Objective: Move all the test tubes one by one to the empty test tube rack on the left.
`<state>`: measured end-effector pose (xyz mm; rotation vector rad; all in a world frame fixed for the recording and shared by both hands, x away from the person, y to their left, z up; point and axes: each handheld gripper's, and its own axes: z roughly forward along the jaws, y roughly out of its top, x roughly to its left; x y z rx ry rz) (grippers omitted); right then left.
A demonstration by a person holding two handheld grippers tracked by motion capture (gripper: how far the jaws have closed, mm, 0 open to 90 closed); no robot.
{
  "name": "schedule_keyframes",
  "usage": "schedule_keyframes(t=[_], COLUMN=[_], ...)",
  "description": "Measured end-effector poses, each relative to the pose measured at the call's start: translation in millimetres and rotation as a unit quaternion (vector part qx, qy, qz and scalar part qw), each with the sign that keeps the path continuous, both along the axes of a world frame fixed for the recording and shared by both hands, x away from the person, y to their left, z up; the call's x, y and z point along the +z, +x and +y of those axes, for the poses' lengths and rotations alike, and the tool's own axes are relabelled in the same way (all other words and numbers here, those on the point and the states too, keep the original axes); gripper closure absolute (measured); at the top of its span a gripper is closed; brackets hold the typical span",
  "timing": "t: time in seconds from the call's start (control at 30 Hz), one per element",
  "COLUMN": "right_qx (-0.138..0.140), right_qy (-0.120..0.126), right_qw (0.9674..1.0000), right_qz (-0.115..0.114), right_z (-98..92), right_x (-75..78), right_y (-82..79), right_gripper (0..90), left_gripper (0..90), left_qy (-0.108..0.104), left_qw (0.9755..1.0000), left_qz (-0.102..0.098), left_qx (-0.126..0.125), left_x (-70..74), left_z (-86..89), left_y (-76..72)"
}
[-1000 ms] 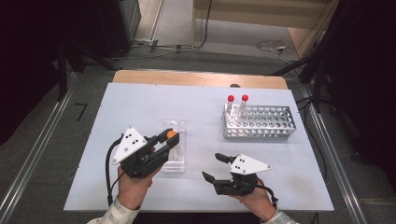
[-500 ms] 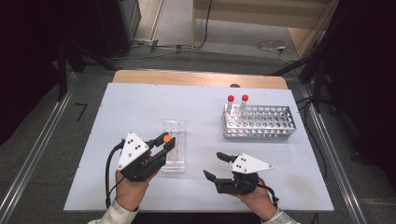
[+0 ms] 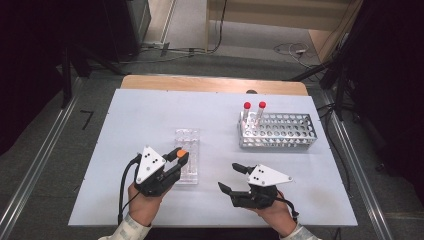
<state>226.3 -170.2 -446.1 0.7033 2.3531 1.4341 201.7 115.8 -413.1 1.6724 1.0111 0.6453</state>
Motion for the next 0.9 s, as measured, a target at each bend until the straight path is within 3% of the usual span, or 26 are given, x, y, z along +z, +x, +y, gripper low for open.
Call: schedule_keyframes(t=[0.7,0.9], right_qx=[0.000,0.001], right_qy=[-0.001,-0.002], right_qw=[1.0000,1.0000], right_qz=[0.002,0.003], right_z=[0.5,0.4], right_x=[-0.6,-1.0], right_y=[-0.1,0.3], right_gripper=[26.8,26.8], left_gripper=[69.0,65.0], left_qy=[0.016,0.011], left_qw=[0.9996,0.9996], left_qz=[0.021,0.025], left_qx=[0.002,0.002], left_x=[-16.4,-16.9], left_z=[-5.8,-6.1], left_y=[3.0,3.4])
